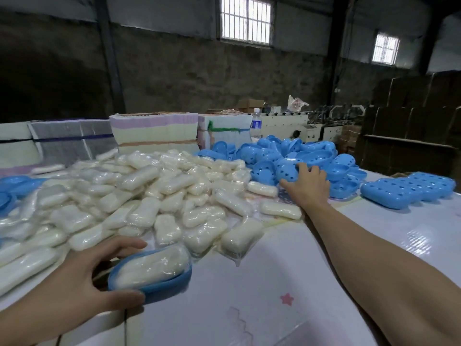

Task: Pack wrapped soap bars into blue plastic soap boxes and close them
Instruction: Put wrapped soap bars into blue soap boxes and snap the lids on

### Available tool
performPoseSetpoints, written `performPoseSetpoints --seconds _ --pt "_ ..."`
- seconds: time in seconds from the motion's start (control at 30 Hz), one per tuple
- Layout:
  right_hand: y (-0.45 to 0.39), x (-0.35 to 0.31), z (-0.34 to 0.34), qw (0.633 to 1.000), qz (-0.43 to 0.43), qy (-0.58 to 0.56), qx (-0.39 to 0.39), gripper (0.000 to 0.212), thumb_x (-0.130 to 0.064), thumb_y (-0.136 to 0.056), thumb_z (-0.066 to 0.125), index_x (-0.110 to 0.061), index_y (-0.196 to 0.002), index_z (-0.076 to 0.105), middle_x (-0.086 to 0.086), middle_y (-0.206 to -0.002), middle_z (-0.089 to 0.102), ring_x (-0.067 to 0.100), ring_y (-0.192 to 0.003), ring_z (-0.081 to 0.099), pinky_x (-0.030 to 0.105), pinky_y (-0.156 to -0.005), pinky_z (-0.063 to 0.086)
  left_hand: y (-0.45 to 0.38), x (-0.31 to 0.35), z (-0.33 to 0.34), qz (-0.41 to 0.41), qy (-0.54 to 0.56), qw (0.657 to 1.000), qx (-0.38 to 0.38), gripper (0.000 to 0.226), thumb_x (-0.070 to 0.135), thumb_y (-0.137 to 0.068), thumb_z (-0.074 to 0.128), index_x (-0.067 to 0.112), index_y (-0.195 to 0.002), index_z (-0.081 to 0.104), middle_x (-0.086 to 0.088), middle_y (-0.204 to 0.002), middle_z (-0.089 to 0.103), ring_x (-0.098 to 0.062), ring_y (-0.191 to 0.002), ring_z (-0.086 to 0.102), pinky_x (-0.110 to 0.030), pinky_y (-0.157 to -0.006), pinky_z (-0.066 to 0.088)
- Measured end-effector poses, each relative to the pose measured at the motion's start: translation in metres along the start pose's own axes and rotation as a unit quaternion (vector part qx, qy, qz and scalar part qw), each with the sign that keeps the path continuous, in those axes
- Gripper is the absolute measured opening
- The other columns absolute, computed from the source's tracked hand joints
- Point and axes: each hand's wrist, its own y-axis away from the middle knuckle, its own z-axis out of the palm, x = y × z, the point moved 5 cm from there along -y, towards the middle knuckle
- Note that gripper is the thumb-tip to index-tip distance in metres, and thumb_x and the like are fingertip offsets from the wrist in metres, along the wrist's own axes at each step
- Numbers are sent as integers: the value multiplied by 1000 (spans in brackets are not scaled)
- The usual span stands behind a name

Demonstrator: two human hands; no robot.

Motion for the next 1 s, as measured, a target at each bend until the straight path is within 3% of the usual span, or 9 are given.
performPoseSetpoints --seconds 0.1,0.23,0.3,0.4,0.47,0.6,0.67,0.77,1.0 --pt "10 -32 -23 983 -34 -180 2 65 -56 -79 63 -26 -134 48 5 -125 53 25 -118 46 40 -94 42 -1 2 1 -4 9 1000 -8 100 79 -32 88 53 -125 57 19 -112 74 0 -93 72 -9 -81 51" --pt "55 -111 -51 890 -140 -399 -171 56 -53 -76 69 -36 -126 51 -5 -110 59 12 -90 61 22 -68 50 -1 9 0 -9 48 999 8 97 66 -28 95 54 -118 59 13 -112 75 -8 -92 74 -18 -79 56" --pt "90 -155 -62 851 -215 -408 -250 54 -60 -72 67 -43 -121 51 -9 -103 59 7 -85 62 21 -67 47 -1 14 -4 -12 83 995 48 85 50 -31 97 53 -109 64 12 -111 76 -11 -91 74 -22 -74 59" --pt "134 -210 -74 809 -283 -426 -291 51 -65 -70 64 -48 -116 52 -12 -93 59 -1 -77 61 19 -65 48 2 15 -12 -28 145 982 118 80 36 -38 101 36 -111 68 10 -104 78 -6 -88 74 -14 -68 56" --pt "159 -233 -75 785 -298 -454 -298 46 -64 -73 65 -48 -115 54 -14 -87 59 -5 -74 59 17 -63 46 4 10 -16 -52 203 966 152 76 23 -45 97 26 -115 66 4 -102 79 -11 -86 76 -14 -66 56" --pt "194 -238 -58 744 -277 -514 -325 46 -65 -71 66 -53 -114 53 -16 -96 59 -5 -78 60 16 -62 47 6 5 -22 -82 309 927 197 73 14 -50 96 26 -115 67 -11 -98 78 -26 -85 76 -32 -76 63" --pt "201 -237 -52 730 -287 -522 -337 47 -62 -70 66 -53 -115 53 -15 -100 58 -4 -80 61 12 -62 48 5 4 -22 -96 354 906 211 64 22 -48 93 31 -107 71 -10 -88 77 -25 -80 75 -35 -75 63" --pt "207 -235 -48 719 -270 -534 -354 49 -61 -66 66 -52 -113 56 -14 -97 61 0 -78 63 14 -65 48 4 4 -19 -115 428 868 223 64 13 -52 90 24 -111 69 -13 -89 78 -24 -78 77 -28 -65 61" --pt "216 -236 -51 702 -295 -525 -381 40 -54 -73 67 -46 -112 59 -3 -106 63 11 -88 65 25 -74 56 7 11 -16 -114 474 840 238 76 6 -51 95 8 -119 62 -17 -95 78 -22 -80 77 -23 -68 60"
